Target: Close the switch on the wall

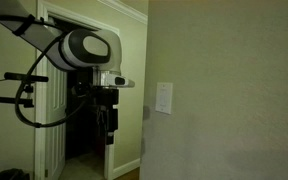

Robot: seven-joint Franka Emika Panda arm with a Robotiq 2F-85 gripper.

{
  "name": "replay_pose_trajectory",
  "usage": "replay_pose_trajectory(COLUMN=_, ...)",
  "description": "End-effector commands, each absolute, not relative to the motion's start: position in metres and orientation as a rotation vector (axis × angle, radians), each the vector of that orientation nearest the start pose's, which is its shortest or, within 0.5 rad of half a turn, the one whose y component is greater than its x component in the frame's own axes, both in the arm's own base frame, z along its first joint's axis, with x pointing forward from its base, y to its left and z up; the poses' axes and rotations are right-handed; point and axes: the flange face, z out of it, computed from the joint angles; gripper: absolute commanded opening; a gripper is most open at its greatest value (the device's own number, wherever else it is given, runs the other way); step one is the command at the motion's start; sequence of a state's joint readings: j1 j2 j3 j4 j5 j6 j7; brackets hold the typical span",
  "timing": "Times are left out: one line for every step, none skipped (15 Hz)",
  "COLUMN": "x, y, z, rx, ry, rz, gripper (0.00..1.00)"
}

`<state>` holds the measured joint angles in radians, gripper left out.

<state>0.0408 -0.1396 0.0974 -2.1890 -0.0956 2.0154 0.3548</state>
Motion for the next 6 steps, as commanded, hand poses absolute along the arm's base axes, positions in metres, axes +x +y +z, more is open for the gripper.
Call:
replay_pose_trajectory(x=0.469, y=0.067, z=0.441, rx=-3.245, ry=0.229, rz=0.103, gripper=1.0)
replay_pose_trajectory(x=0.489, y=0.066, z=0.438, rx=-3.243, ry=0.262, rz=0.069, gripper=1.0)
replay_pose_trajectory(x=0.486, y=0.067, z=0.437, rx=-3.246, ry=0.256, rz=0.085, gripper=1.0)
replay_pose_trajectory(x=0.484, y=0.067, z=0.436, rx=-3.248, ry=0.251, rz=0.09, gripper=1.0)
replay_pose_trajectory(x=0.483, y=0.068, z=0.436, rx=-3.249, ry=0.248, rz=0.091, gripper=1.0)
replay_pose_trajectory(x=0.483, y=0.067, z=0.436, rx=-3.249, ry=0.245, rz=0.091, gripper=1.0)
